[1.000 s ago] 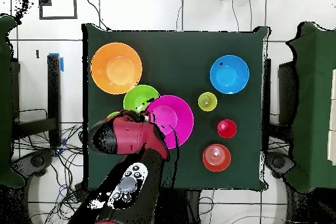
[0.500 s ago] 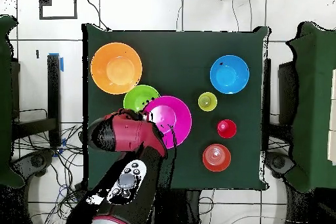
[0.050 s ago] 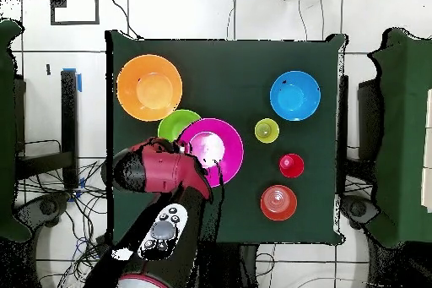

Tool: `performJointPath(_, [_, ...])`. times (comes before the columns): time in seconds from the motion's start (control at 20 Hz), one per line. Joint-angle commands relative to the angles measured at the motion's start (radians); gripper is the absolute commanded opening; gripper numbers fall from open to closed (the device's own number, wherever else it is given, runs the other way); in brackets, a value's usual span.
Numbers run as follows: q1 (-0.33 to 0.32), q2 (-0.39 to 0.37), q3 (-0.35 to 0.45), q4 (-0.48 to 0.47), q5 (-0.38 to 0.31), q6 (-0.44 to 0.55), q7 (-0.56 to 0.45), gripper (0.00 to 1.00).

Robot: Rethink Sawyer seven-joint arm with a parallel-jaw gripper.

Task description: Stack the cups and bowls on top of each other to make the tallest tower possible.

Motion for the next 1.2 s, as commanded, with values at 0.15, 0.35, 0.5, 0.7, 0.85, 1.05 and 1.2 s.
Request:
performJointPath(0.15, [0.04,0.053,0.163,-0.058,0.059,0.077,0.187,0.0])
performJointPath(0.35, [0.07,0.046,0.134,-0.099,0.071,0.169,0.191,0.0])
performJointPath(0.5, [0.084,0.066,0.129,-0.116,0.086,0.159,0.207,0.0])
performJointPath(0.7, [0.105,0.088,0.107,-0.144,0.1,0.159,0.213,0.0])
performJointPath(0.85, [0.134,0.089,0.052,-0.187,0.089,0.245,0.211,0.0])
performJointPath(1.05, [0.136,0.105,0.046,-0.212,0.099,0.261,0.215,0.0])
performJointPath(1.2, [0.128,0.16,0.05,-0.246,0.115,0.207,0.222,0.0])
